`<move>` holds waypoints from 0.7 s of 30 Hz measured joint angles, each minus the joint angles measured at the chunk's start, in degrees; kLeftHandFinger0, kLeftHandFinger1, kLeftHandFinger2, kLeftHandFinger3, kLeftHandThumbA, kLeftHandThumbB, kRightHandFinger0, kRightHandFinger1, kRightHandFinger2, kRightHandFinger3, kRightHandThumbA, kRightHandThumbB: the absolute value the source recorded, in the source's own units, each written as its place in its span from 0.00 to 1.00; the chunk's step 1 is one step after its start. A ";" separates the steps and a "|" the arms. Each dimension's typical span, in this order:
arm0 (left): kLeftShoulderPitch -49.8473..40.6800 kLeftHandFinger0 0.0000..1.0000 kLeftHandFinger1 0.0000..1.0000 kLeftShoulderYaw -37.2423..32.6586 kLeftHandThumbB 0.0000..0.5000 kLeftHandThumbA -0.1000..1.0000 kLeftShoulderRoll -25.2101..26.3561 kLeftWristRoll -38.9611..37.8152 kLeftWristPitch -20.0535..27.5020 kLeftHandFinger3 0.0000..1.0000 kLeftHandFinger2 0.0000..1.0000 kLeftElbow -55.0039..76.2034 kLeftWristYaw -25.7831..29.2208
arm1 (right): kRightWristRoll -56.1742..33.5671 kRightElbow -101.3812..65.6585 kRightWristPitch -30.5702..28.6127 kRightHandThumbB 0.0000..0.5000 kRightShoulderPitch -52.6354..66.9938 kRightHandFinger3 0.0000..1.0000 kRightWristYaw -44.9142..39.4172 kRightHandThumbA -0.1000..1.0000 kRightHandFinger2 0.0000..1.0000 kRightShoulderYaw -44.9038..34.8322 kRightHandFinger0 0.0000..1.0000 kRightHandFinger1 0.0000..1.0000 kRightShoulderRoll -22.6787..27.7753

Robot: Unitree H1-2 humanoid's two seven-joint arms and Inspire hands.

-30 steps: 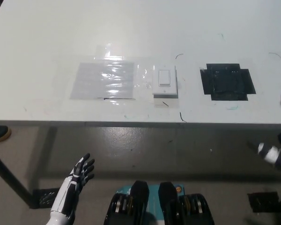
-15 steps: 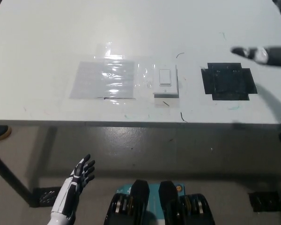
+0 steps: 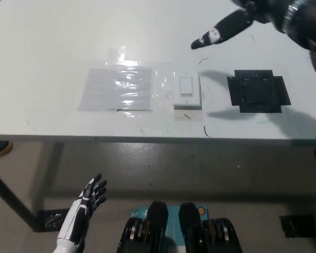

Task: A white switch is kept at the centre of the table close to the robot and the robot uses its right hand to press it to turn it on

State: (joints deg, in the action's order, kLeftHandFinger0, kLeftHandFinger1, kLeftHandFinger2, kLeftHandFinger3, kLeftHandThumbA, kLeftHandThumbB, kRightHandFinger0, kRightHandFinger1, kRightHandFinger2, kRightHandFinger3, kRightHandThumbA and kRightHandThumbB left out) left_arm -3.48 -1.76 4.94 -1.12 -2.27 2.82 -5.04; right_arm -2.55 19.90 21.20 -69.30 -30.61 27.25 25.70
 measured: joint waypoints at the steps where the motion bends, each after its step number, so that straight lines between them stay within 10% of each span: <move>1: -0.01 1.00 1.00 0.00 0.06 1.00 0.01 0.00 0.00 1.00 1.00 0.00 -0.04 | 0.45 1.89 0.55 0.62 -1.50 1.00 -1.13 1.00 1.00 1.65 1.00 1.00 -0.27; 13: 0.24 1.00 1.00 0.00 0.07 1.00 0.10 -0.01 0.07 1.00 1.00 0.14 -0.17 | 8.33 11.30 3.62 0.53 -10.15 1.00 -12.22 1.00 1.00 15.07 1.00 1.00 -6.19; 21: 0.25 1.00 1.00 0.04 0.00 1.00 0.10 -0.01 0.05 1.00 1.00 0.25 -0.17 | 12.40 12.89 4.18 0.63 -9.01 1.00 -15.07 1.00 1.00 18.29 1.00 1.00 -7.16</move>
State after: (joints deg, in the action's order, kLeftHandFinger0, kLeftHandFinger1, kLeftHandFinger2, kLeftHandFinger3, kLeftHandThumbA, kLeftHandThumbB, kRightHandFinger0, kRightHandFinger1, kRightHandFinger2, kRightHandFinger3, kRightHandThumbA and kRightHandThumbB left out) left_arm -3.23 -1.73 5.04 -1.13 -2.22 3.06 -5.21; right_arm 9.85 32.78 25.38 -78.30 -45.68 45.54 18.54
